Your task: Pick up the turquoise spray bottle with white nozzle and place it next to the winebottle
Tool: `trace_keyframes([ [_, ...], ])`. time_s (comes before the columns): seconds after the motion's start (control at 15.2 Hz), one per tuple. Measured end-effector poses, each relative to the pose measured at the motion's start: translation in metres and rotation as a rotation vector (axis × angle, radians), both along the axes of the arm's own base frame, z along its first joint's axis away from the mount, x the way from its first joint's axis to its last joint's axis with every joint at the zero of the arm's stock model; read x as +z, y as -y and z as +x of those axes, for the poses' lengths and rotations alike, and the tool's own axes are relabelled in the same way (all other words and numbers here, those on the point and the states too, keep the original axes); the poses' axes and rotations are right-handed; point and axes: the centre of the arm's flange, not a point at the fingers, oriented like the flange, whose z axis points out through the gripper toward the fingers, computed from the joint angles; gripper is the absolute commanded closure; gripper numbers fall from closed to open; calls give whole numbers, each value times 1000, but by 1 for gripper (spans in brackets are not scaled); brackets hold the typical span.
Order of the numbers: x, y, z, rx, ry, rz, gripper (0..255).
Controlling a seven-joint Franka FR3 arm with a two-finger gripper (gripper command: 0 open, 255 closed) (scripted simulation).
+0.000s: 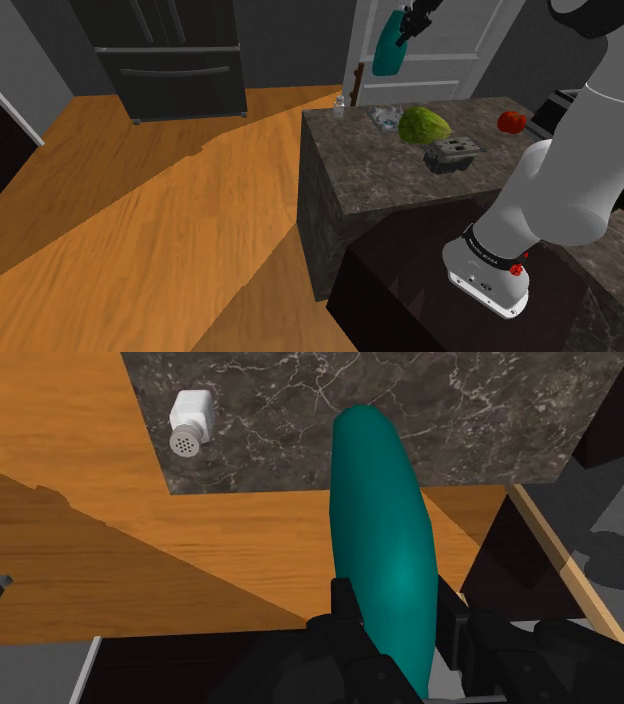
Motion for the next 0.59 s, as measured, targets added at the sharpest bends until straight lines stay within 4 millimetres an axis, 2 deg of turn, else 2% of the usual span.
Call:
trace_keyframes([
  [0.59, 49, -2, 1, 0, 0, 0, 255],
])
